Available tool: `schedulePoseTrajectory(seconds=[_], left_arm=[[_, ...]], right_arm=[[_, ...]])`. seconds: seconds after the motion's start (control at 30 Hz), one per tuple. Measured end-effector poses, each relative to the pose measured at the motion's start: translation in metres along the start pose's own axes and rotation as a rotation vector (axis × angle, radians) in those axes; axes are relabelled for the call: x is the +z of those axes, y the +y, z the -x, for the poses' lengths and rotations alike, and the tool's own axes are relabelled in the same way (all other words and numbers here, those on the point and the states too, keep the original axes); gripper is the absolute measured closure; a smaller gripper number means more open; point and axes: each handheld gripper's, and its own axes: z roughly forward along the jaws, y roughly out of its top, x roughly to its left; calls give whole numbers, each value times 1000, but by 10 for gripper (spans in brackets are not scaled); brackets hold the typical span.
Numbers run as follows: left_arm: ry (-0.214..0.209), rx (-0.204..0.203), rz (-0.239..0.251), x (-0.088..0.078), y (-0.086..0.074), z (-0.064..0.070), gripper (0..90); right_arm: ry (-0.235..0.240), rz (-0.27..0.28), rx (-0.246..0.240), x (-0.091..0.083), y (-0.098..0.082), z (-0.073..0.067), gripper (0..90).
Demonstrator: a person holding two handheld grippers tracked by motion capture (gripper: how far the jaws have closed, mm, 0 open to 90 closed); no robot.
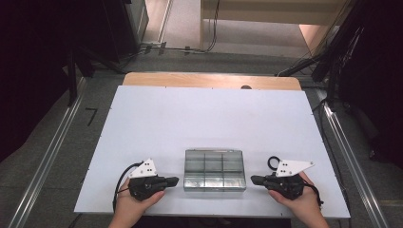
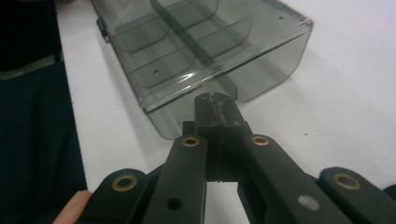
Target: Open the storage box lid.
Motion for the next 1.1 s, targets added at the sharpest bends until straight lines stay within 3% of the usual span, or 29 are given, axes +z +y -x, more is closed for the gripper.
schedulePoseTrajectory(seconds=[0.17, 0.47, 0.87, 0.93, 1.1], left_arm=[[0, 14, -32, 5, 0, 2, 900], [-26, 32, -30, 9, 2, 6, 900], [-36, 62, -22, 8, 3, 11, 900], [-33, 67, -23, 8, 3, 11, 900], [-37, 74, -16, 6, 4, 12, 900]], right_arm=[[22, -41, -16, 4, -2, 0, 879], [61, -64, -42, 11, 1, -7, 879], [54, -60, -52, 10, 3, -10, 880], [76, -36, -52, 9, 4, -10, 880], [44, -55, -63, 9, 8, -13, 881]])
